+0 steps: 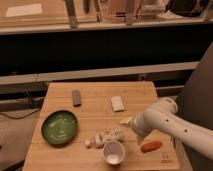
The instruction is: Pick up the ceramic cup
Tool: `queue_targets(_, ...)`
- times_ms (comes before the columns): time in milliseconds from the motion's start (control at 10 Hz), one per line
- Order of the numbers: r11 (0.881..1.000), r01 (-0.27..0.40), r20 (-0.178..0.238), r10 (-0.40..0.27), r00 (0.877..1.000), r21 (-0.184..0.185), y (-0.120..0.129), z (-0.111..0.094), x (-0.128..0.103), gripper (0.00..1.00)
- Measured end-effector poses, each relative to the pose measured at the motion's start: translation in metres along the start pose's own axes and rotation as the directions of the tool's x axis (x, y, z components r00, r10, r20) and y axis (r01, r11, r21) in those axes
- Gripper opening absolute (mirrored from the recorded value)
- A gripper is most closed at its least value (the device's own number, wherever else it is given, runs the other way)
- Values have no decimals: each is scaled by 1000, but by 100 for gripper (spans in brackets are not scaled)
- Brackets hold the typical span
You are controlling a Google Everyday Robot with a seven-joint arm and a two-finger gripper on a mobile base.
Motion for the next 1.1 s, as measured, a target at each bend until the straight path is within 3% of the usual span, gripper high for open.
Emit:
queue_targets(500,999,40,7,-40,999,27,-2,-14,-1,80)
queue_targets(700,998,65,28,-65,997,25,1,-21,-3,80)
queue_targets(1000,993,120,150,-119,981,3,19,-32,-22,80)
queue_targets(1100,989,145,208,-143,968,4,24,-35,-31,80)
